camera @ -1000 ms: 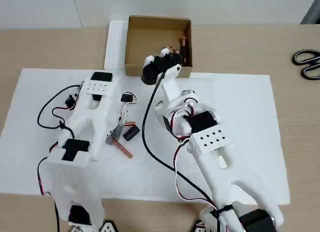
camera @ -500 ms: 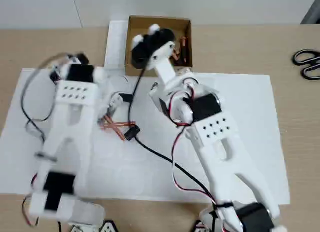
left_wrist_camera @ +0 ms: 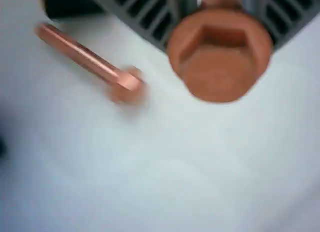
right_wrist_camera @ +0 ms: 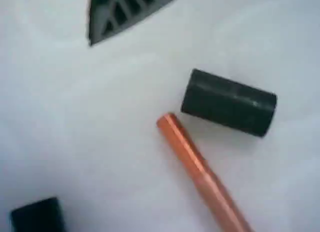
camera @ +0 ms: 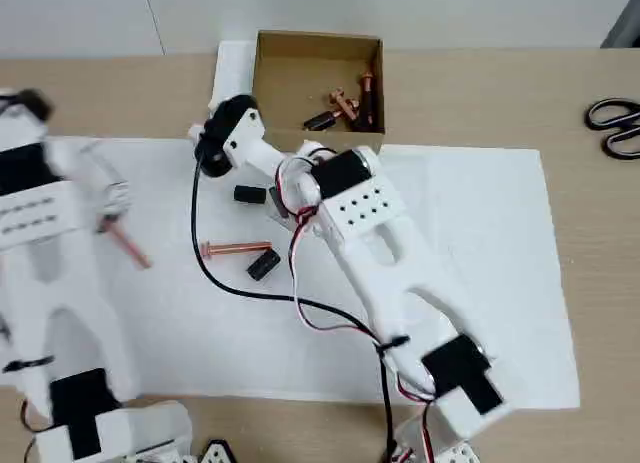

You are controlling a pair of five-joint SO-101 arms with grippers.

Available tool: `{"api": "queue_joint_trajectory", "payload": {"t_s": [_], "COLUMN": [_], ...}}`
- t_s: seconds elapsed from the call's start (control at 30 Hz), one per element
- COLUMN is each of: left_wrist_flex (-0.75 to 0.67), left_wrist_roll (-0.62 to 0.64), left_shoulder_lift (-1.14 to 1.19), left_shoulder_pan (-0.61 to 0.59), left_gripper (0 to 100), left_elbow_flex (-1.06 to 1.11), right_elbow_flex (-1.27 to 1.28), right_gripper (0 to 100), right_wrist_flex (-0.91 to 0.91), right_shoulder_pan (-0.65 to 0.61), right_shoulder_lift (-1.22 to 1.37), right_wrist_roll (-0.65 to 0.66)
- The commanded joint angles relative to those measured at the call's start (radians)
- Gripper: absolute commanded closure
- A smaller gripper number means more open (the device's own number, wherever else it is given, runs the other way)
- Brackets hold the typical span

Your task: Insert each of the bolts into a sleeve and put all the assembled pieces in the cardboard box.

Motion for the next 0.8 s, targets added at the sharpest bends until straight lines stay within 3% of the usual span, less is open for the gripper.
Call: {"api": "queue_joint_trajectory", "payload": {"t_s": [0.0, 0.13, 0.43, 0.6, 0.77], "left_wrist_flex": [0.014, 0.014, 0.012, 0.012, -0.018], "left_wrist_roll": [-0.144, -0.180, -0.181, -0.219, -0.247], "left_shoulder_lift": [-0.060, -0.054, -0.052, -0.052, -0.052], "left_shoulder_pan": [-0.124, -0.221, -0.502, -0.555, -0.557], "left_gripper": [99, 99, 99, 99, 99], "left_elbow_flex": [-0.024, -0.021, -0.013, 0.059, 0.107], "right_elbow_flex": [-0.075, -0.080, -0.078, -0.078, -0.078], "right_gripper": [73.6, 73.6, 73.6, 73.6, 73.6], "right_wrist_flex": [0.025, 0.051, 0.183, 0.180, 0.196], "right_shoulder_pan": [0.001, -0.013, -0.087, -0.137, -0.196], "right_shoulder_lift": [0.022, 0.050, 0.062, 0.062, 0.122], "right_wrist_roll": [0.094, 0.288, 0.936, 1.039, 1.049]}}
